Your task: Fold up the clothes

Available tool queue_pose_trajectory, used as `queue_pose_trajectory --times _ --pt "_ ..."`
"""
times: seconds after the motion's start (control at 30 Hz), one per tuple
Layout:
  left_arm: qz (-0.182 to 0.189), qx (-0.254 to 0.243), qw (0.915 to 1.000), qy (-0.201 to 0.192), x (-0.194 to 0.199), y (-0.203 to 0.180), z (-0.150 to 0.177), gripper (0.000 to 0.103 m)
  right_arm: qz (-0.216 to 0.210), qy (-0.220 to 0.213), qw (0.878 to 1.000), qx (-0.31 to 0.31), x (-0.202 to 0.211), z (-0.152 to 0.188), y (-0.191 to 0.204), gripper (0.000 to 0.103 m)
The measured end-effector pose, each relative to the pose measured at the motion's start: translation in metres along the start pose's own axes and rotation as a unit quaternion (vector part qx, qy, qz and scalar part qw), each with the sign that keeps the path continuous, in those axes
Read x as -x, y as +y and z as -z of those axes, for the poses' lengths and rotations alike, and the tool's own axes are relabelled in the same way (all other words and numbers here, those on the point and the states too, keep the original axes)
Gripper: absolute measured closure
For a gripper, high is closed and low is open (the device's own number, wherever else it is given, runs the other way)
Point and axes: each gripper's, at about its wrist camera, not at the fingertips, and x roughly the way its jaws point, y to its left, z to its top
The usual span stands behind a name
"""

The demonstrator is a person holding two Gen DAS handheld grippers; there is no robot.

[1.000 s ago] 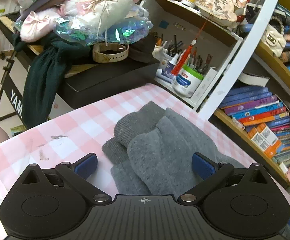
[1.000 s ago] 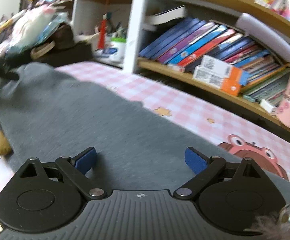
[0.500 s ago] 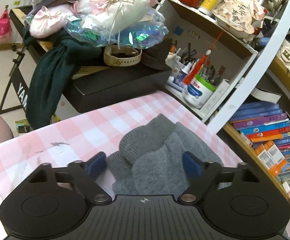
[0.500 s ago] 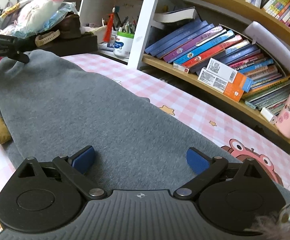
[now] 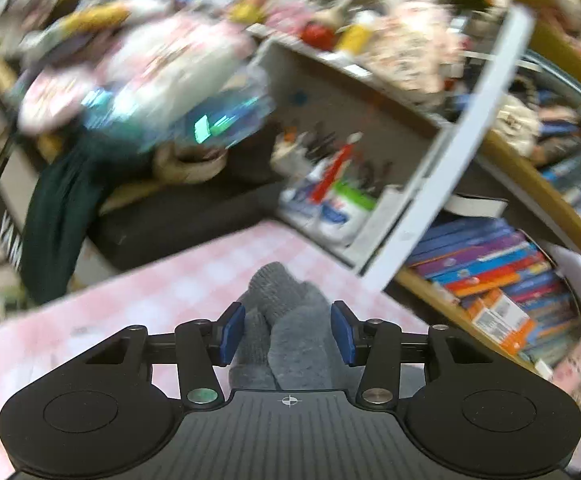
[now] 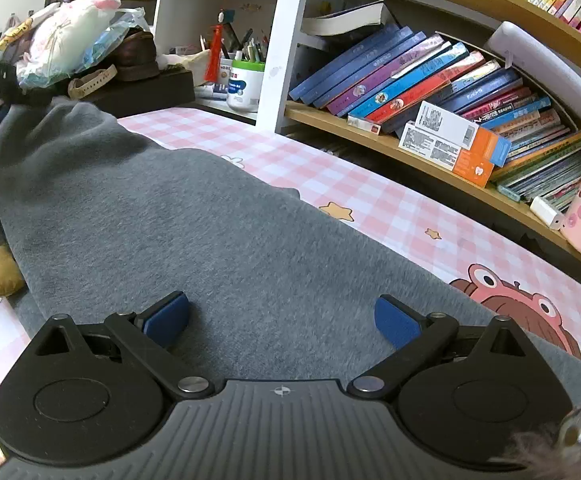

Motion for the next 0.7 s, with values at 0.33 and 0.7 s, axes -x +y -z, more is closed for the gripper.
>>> queue_pose_trajectory --times 0.33,0.7 --pt "-0.083 -0.015 0.9963 0.014 0.003 0.013 0.002 0.022 -0.006 0.003 1.000 -0.007 -0.001 0.000 -0.003 0.003" --pt "-0.033 -0.033 0.9969 0.063 -0.010 0.003 0.009 0.073 -0.008 0.003 1.000 -0.010 -0.002 0.000 -0.003 0.003"
